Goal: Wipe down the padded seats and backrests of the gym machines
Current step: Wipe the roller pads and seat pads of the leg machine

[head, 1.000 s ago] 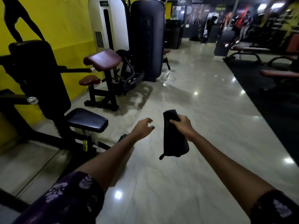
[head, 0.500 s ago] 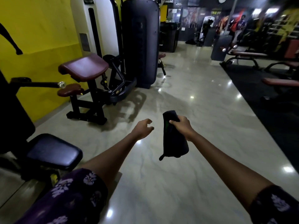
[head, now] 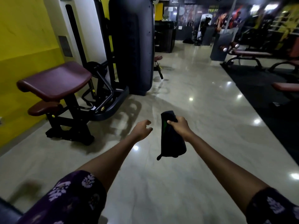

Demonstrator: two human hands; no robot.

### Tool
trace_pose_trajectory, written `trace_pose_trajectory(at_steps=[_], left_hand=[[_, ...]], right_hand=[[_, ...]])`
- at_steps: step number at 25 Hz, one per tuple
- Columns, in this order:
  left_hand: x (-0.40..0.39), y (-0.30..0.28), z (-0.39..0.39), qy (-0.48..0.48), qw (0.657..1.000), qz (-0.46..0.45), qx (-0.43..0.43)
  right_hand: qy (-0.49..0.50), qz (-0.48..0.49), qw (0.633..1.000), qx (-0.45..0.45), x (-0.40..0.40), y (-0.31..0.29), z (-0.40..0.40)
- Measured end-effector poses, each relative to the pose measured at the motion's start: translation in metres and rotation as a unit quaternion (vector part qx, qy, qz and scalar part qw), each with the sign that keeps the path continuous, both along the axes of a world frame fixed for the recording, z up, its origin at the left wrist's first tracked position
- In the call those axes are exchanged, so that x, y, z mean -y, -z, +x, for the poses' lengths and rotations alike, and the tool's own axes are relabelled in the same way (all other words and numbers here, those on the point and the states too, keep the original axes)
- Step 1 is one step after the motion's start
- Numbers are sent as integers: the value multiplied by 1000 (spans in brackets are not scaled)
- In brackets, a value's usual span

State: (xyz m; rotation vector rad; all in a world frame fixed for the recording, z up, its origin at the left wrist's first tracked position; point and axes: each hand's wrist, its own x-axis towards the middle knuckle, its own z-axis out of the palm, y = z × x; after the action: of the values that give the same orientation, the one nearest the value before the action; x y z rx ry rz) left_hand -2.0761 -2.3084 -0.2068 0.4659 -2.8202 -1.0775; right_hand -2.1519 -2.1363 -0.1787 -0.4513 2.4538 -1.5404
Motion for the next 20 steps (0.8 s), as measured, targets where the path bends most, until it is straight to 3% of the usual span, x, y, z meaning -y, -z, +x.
trace_pose_trajectory(at_steps=[7,14,20], left_hand=[[76,-16,-199,-37,999,23,-20],[163,4,-393,-18,1000,-1,-26],[228,-18,-577,1,1000,0,-26]], right_hand=[[-9,5,1000,2,84,-15,-201],[3,-1,1000,8,171,4,-396],[39,1,999,7,229,-13,-560]])
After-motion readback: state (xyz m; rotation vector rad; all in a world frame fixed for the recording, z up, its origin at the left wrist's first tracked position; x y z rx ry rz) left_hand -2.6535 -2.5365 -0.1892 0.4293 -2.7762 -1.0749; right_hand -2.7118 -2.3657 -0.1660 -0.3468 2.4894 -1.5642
